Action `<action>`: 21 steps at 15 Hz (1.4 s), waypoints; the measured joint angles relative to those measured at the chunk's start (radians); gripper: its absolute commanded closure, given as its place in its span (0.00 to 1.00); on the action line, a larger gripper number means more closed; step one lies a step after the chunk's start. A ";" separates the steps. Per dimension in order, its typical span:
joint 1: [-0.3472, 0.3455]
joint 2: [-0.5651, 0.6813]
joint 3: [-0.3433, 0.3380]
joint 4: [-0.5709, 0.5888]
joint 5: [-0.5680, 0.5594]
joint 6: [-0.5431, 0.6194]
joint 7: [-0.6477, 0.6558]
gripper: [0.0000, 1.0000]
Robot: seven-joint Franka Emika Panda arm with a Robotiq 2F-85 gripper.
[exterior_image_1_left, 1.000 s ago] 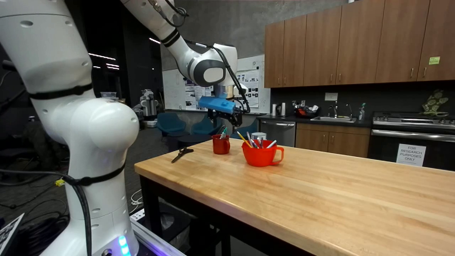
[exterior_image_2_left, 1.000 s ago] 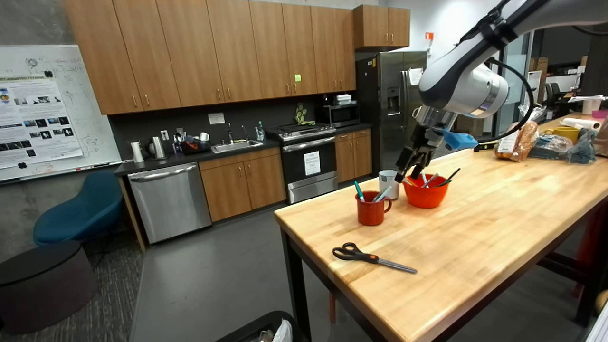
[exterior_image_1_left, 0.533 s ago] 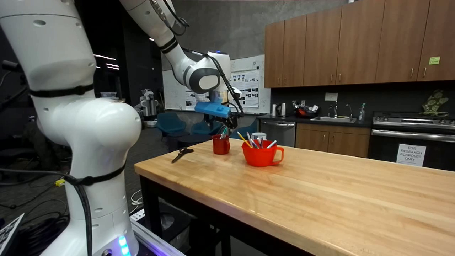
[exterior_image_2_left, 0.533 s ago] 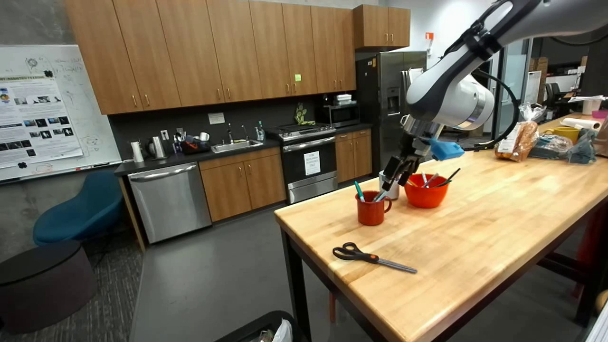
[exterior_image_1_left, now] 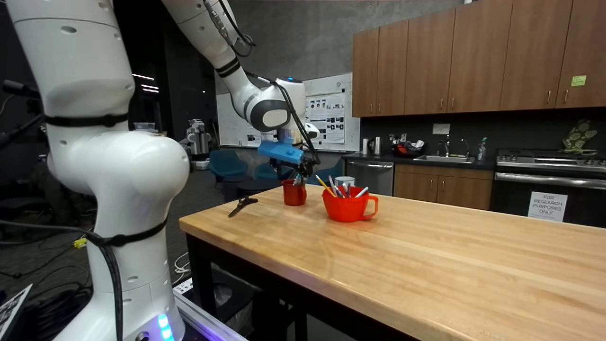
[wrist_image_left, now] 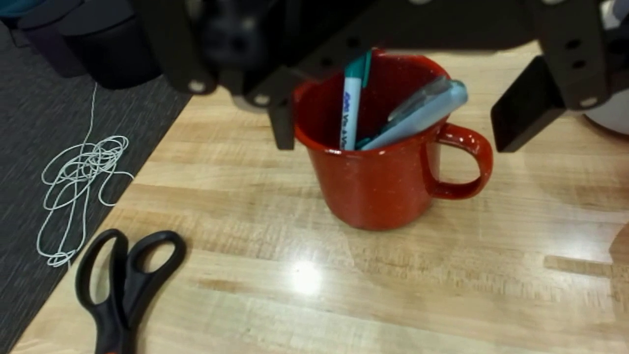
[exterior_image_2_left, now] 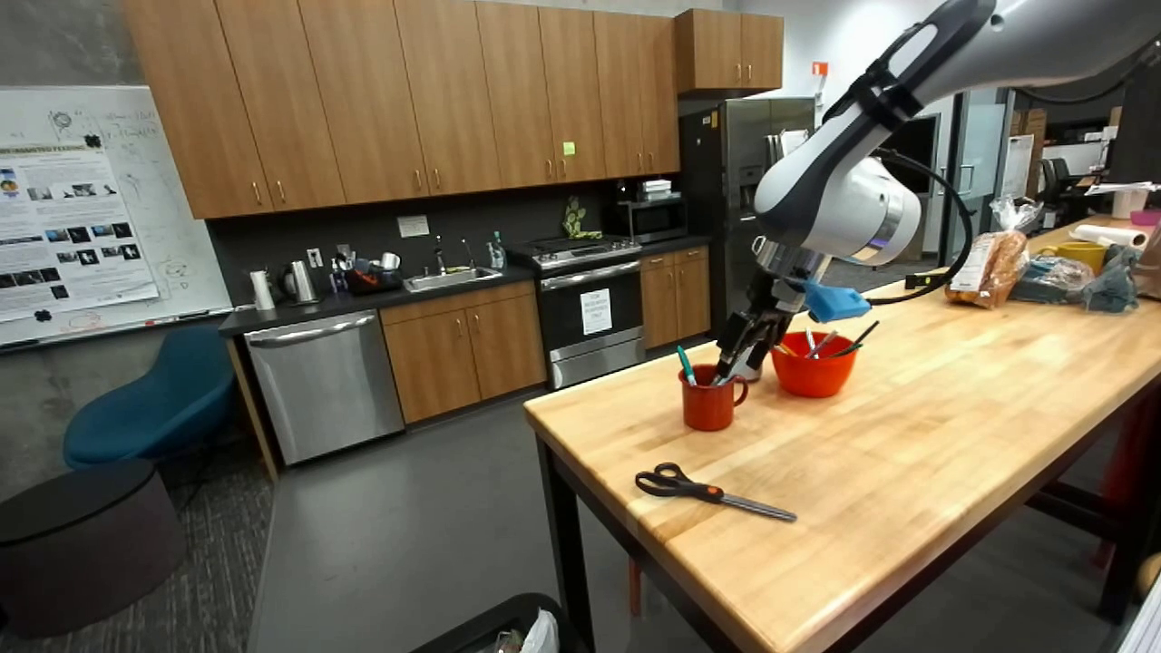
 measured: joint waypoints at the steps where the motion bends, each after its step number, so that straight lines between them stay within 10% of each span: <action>1: 0.000 0.008 0.005 0.004 0.006 0.002 -0.002 0.32; 10: -0.008 0.034 0.029 0.025 0.013 0.006 -0.002 0.98; 21: -0.060 -0.010 0.037 0.026 -0.110 -0.002 0.050 0.97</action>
